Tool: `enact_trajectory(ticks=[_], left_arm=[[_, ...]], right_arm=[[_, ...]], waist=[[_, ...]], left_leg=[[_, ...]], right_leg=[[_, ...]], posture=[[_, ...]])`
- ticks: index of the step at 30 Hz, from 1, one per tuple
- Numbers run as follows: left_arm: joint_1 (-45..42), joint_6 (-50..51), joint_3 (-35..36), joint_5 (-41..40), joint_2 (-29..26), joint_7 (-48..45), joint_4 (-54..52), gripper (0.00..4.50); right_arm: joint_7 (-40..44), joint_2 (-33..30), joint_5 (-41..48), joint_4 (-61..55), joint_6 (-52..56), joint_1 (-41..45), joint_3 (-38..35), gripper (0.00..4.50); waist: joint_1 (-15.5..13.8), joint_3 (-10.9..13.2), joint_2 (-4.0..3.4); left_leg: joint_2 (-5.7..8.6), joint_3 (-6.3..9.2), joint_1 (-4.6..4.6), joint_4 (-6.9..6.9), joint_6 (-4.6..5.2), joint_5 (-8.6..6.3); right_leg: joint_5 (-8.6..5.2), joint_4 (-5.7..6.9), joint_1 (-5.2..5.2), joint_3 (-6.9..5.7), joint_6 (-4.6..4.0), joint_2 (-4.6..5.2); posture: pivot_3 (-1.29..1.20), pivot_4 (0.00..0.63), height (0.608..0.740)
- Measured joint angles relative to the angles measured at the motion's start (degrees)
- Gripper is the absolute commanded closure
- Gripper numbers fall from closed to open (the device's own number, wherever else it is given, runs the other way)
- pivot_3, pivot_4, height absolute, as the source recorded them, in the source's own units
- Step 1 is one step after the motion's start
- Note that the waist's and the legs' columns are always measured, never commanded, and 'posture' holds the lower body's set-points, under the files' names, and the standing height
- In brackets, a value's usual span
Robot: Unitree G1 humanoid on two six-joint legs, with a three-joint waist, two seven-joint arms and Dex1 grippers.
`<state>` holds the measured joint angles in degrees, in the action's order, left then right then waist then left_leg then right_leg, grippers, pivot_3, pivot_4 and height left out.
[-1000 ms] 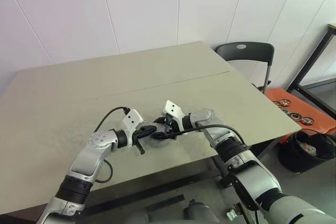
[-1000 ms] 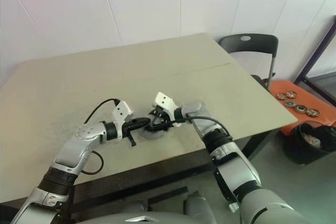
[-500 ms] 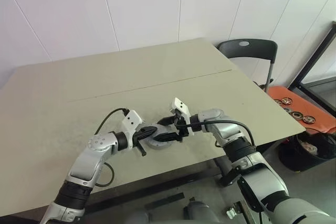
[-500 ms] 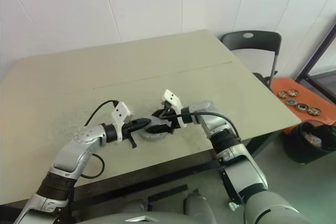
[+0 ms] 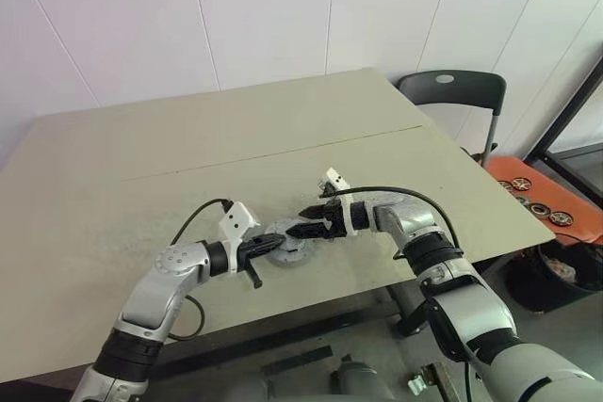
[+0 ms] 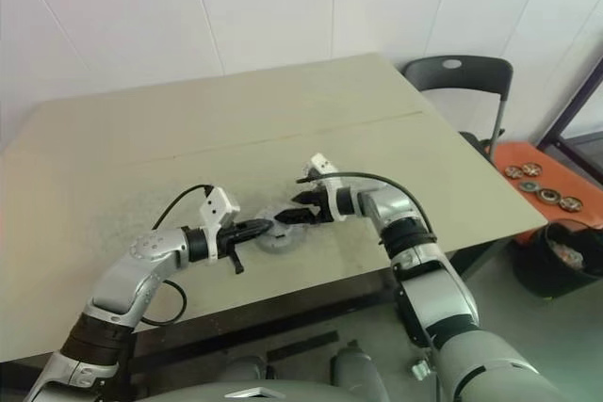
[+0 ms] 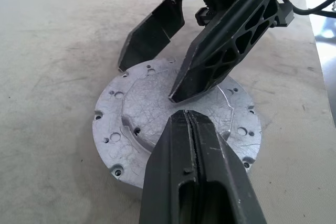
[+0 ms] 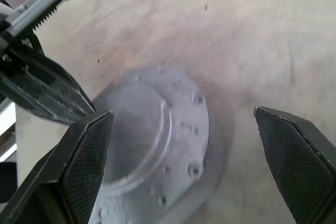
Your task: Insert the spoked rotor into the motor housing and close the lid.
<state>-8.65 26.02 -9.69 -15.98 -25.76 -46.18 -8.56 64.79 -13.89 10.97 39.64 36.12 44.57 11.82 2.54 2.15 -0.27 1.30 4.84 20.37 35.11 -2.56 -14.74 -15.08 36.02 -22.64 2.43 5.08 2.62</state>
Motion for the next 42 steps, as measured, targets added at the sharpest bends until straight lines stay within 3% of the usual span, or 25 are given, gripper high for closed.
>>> enact_trajectory(ticks=[13,20,26,29,35,42], left_arm=[[0.49,-0.40,-0.12,0.08,-0.98,-0.03,-0.08,4.50],[0.39,-0.68,0.63,0.06,-3.64,-0.61,-0.03,4.50],[1.08,-0.69,1.44,0.07,-4.11,-0.49,-0.10,4.50],[1.13,-0.70,1.52,0.10,-4.19,-0.22,-0.23,4.50],[1.05,-1.76,1.82,0.51,-5.14,0.10,-0.68,4.50],[1.13,-1.91,1.84,0.50,-5.11,0.16,-0.69,4.50]], right_arm=[[1.74,-1.19,6.72,-0.07,25.03,1.84,-3.15,0.04],[-5.13,2.06,8.52,-3.53,31.80,0.71,-6.81,0.04],[-13.73,7.30,10.57,-2.06,35.88,0.42,-16.25,0.04],[-16.51,9.06,11.32,-0.34,36.76,0.60,-20.07,0.63],[-17.73,9.68,12.43,0.22,38.50,0.59,-21.82,2.39],[-17.78,9.67,12.63,0.24,38.90,0.54,-22.31,2.40]], waist=[[0.00,0.00,0.01],[0.74,-0.02,0.01],[1.91,-0.03,0.03],[1.96,-0.02,0.02],[1.70,-0.03,0.01],[1.62,-0.03,0.00]], left_leg=[[0.00,0.00,-0.02,0.04,0.00,0.00],[-0.08,0.01,-0.08,0.01,0.01,0.00],[-0.13,0.01,-0.15,0.02,0.01,0.00],[-0.15,0.02,-0.16,0.02,0.01,0.00],[-0.12,-0.01,-0.09,0.02,0.01,0.00],[-0.12,-0.01,-0.10,0.04,0.01,0.00]], right_leg=[[0.01,0.06,0.01,0.00,-0.01,-0.02],[-0.01,0.15,-0.02,0.00,0.07,-0.13],[0.07,0.20,-0.01,0.03,0.17,-0.20],[0.08,0.22,-0.01,0.03,0.16,-0.23],[0.11,0.19,-0.04,0.04,0.20,-0.18],[0.10,0.20,-0.03,0.03,0.21,-0.19]], posture=[[0.00,0.000,0.740],[0.00,0.000,0.740],[0.00,0.000,0.740],[0.00,0.000,0.740],[0.00,0.000,0.740],[0.00,0.000,0.740]])
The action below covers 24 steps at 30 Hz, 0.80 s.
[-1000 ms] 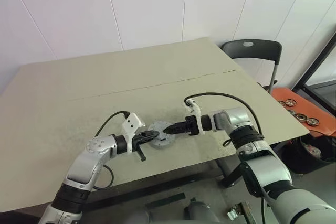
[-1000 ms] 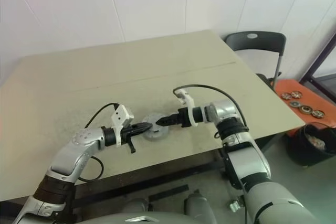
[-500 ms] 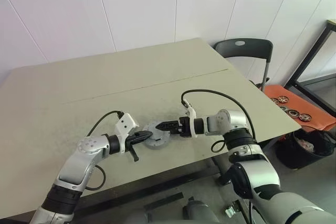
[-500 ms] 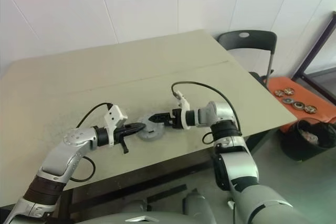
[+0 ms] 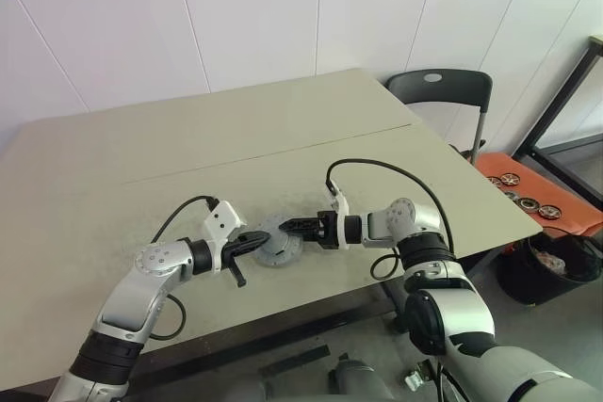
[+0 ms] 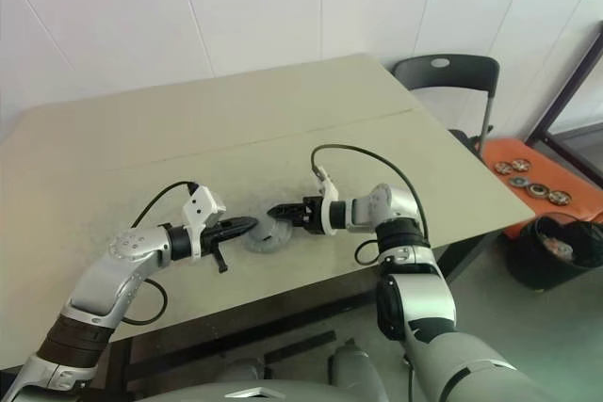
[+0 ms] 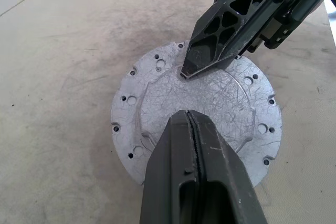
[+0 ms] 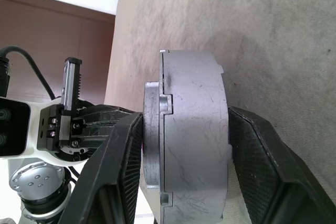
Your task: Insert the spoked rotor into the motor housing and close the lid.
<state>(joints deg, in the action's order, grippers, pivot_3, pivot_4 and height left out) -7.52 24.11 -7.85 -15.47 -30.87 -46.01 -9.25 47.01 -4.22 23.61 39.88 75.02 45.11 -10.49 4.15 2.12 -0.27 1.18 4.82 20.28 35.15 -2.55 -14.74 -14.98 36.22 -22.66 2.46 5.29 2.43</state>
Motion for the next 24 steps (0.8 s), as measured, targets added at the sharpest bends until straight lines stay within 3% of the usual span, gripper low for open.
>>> enact_trajectory(ticks=[6,12,20,24], left_arm=[[0.19,-2.81,1.46,0.27,3.25,2.92,1.45,4.50],[0.24,-4.92,3.87,0.24,7.28,7.87,3.44,4.50],[3.52,-2.66,12.20,-3.57,11.80,15.45,2.82,4.50],[5.82,1.91,19.68,-10.82,18.61,21.54,2.69,4.50]], right_arm=[[-0.25,0.20,0.27,0.76,0.04,0.04,-1.10,2.40],[-5.84,4.17,2.98,9.60,-1.10,1.80,-9.65,2.40],[-14.20,5.19,8.01,16.01,-9.10,5.63,-20.34,2.40],[-16.32,5.32,10.31,17.06,-13.16,5.74,-23.36,2.40]], waist=[[-0.07,0.00,0.01],[-0.16,0.05,0.03],[-0.24,0.09,0.09],[-0.24,0.19,0.21]], left_leg=[[0.00,0.01,0.02,0.01,0.00,0.00],[-0.01,0.03,0.17,-0.02,0.00,0.00],[0.13,-0.01,0.24,0.02,0.00,0.00],[0.09,0.03,0.26,0.03,0.01,0.00]], right_leg=[[0.02,0.00,0.00,0.00,0.00,0.00],[0.17,0.04,-0.16,-0.01,-0.17,0.00],[0.17,-0.10,-0.09,0.02,-0.16,0.17],[0.17,-0.05,-0.12,0.00,-0.15,0.14]], posture=[[0.00,0.000,0.740],[0.00,0.000,0.740],[0.00,0.000,0.740],[0.00,0.000,0.740]])
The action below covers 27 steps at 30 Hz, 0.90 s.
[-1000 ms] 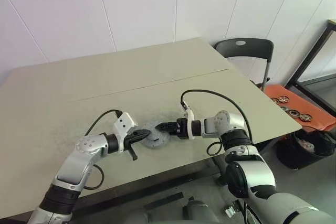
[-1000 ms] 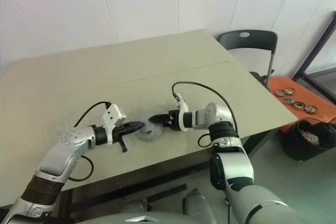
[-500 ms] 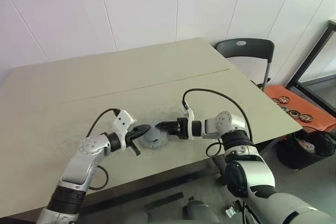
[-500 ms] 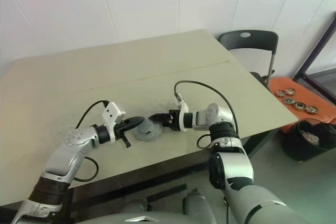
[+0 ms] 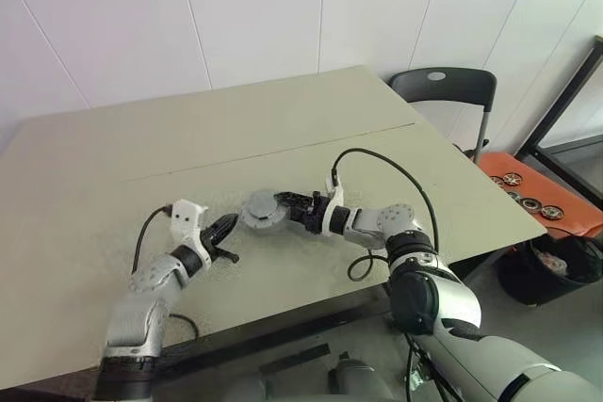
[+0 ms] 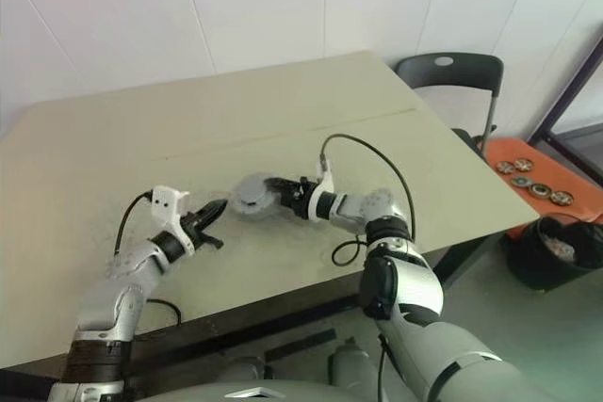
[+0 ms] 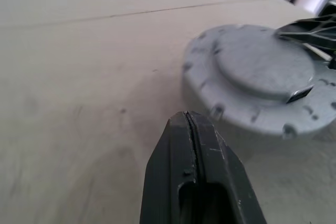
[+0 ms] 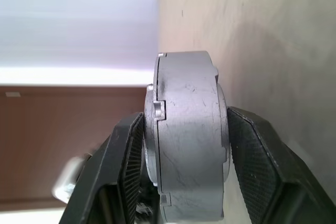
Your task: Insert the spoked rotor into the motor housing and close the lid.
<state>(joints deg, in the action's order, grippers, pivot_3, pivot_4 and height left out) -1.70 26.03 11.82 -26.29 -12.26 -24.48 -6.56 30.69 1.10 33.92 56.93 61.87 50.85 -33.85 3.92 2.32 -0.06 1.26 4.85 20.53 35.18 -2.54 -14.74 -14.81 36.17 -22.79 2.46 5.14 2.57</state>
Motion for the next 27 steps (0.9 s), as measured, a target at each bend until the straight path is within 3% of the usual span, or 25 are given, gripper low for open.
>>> enact_trajectory(ticks=[2,11,16,27], left_arm=[[0.00,2.06,3.68,-4.42,2.14,2.87,-1.13,4.50],[1.22,9.34,8.12,-21.65,13.41,8.82,-4.51,1.63],[0.87,10.56,8.37,-27.71,15.94,11.10,-4.76,0.02],[-1.67,11.00,10.51,-34.69,16.53,14.27,0.54,0.02]], right_arm=[[-0.67,0.25,1.06,0.69,-1.32,0.39,-0.94,2.40],[-1.65,1.68,3.08,2.00,-4.70,1.50,-1.49,2.40],[-1.64,1.80,3.39,2.05,-5.16,1.49,-1.30,2.40],[-1.09,1.80,3.52,2.08,-4.73,1.49,-0.76,2.40]], waist=[[0.07,0.03,0.06],[-0.01,0.06,0.15],[0.07,0.06,0.15],[-0.01,0.06,0.16]], left_leg=[[-0.02,0.00,-0.02,0.01,0.00,0.00],[0.03,-0.04,0.02,0.08,0.00,0.00],[0.04,-0.05,-0.01,0.08,0.00,0.00],[0.05,-0.04,0.01,0.12,0.00,0.00]], right_leg=[[0.00,0.02,0.01,0.00,0.00,-0.03],[0.00,-0.04,0.05,0.01,-0.01,0.00],[-0.01,-0.04,0.06,0.01,-0.02,-0.02],[-0.02,-0.06,0.10,0.02,-0.04,-0.05]], posture=[[0.00,0.000,0.740],[0.00,0.000,0.740],[0.00,0.000,0.740],[0.00,0.000,0.740]])
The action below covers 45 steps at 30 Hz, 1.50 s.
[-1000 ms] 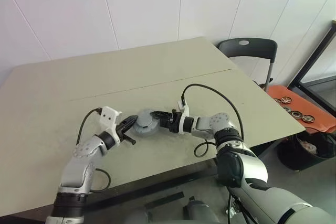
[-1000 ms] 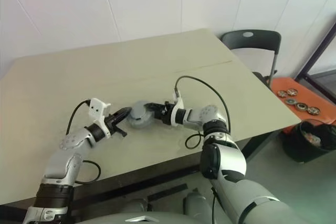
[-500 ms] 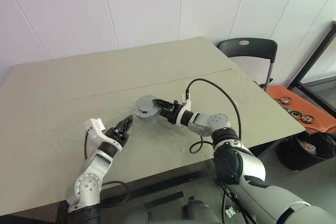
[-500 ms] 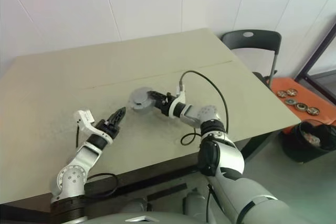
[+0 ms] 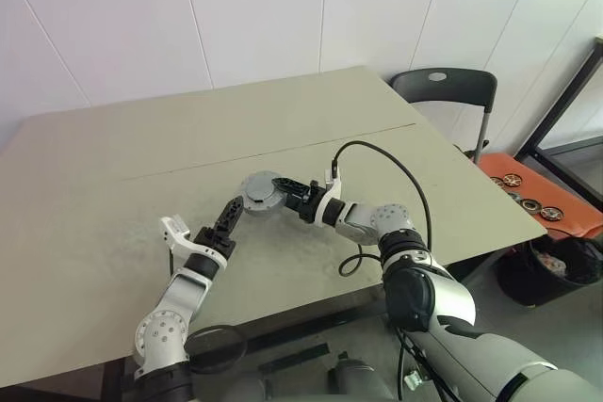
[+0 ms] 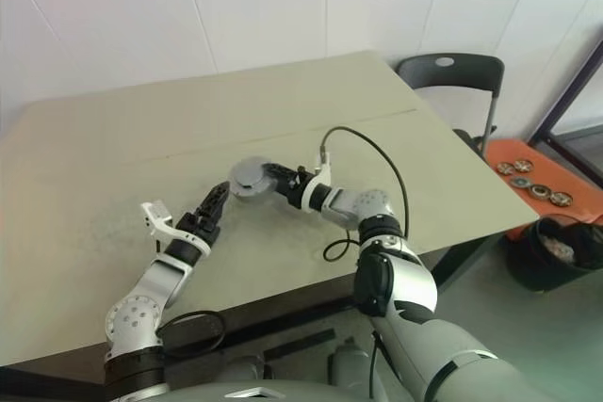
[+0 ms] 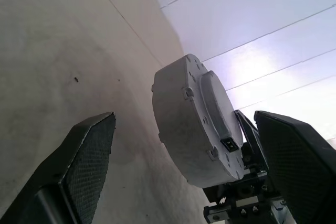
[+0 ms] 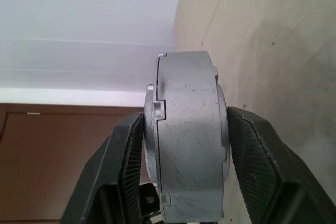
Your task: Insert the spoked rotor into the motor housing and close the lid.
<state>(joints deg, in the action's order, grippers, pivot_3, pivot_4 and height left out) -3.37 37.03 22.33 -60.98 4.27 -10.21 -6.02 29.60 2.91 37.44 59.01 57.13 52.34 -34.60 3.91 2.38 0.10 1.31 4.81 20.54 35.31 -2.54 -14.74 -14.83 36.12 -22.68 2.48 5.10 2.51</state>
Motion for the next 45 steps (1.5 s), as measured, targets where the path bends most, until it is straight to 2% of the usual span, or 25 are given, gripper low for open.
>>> enact_trajectory(ticks=[8,14,17,20,22,33,40,45], left_arm=[[-5.84,-0.18,-0.53,-0.58,-0.04,-2.65,6.56,0.02],[-6.53,0.59,-1.31,-0.79,-0.04,-4.82,9.82,0.02],[-6.97,0.89,-1.28,-0.80,0.12,-4.92,10.75,0.62],[-7.49,0.75,-0.65,-1.51,0.23,-4.94,11.68,1.59],[-7.60,0.77,-0.20,-2.90,0.28,-5.16,11.81,1.96],[-7.33,0.26,-0.24,-4.74,0.42,-5.66,12.00,2.11],[-7.30,0.35,-0.66,-4.66,0.40,-4.26,12.77,2.11],[-8.09,-1.06,0.53,-4.66,0.64,-2.31,13.89,2.11]], right_arm=[[0.72,-0.06,0.10,0.16,1.04,-0.01,0.29,2.40],[3.01,0.14,0.07,-0.40,2.92,-0.20,3.17,2.40],[3.03,0.54,-0.02,-0.43,2.59,-0.47,4.00,2.40],[3.27,0.54,0.20,-0.41,2.34,-0.71,3.88,2.40],[3.75,0.55,0.29,-0.42,2.21,-0.80,3.94,2.40],[5.60,0.60,0.24,-0.40,0.53,-0.86,5.53,2.40],[5.07,0.68,-0.22,-0.77,-4.10,-0.97,6.51,0.07],[3.22,0.78,-0.23,-0.74,-7.82,-0.95,6.18,0.07]], waist=[[0.08,0.00,0.01],[0.07,0.00,0.00],[0.06,0.00,0.00],[0.05,0.00,0.01],[0.05,0.00,0.02],[0.06,0.00,0.02],[0.09,-0.01,0.02],[0.12,-0.01,0.02]], left_leg=[[0.00,0.00,0.00,-0.02,0.00,0.00],[0.00,0.01,0.00,-0.02,0.00,0.00],[0.00,0.01,-0.01,0.00,0.00,0.00],[0.01,0.00,0.00,0.02,0.00,0.00],[0.01,0.00,0.01,0.01,0.00,0.00],[0.00,0.00,0.00,0.01,0.00,0.00],[0.00,0.00,-0.01,0.01,0.00,0.00],[0.00,0.00,-0.04,-0.02,0.00,0.00]], right_leg=[[0.01,-0.01,0.00,0.01,0.01,-0.02],[0.01,0.00,-0.01,0.01,0.01,-0.02],[0.01,0.01,-0.01,0.01,0.01,-0.02],[0.01,0.00,0.00,0.02,0.01,-0.01],[0.01,-0.01,0.00,0.02,0.01,-0.01],[0.01,0.01,0.00,0.02,0.02,-0.01],[0.01,0.01,0.00,0.03,0.02,-0.01],[0.01,0.01,0.00,0.03,0.02,-0.02]], posture=[[0.00,0.000,0.740],[0.00,0.000,0.740],[0.00,0.000,0.740],[0.00,0.000,0.740],[0.00,0.000,0.740],[0.00,0.000,0.740],[0.00,0.000,0.740],[0.00,0.000,0.740]])
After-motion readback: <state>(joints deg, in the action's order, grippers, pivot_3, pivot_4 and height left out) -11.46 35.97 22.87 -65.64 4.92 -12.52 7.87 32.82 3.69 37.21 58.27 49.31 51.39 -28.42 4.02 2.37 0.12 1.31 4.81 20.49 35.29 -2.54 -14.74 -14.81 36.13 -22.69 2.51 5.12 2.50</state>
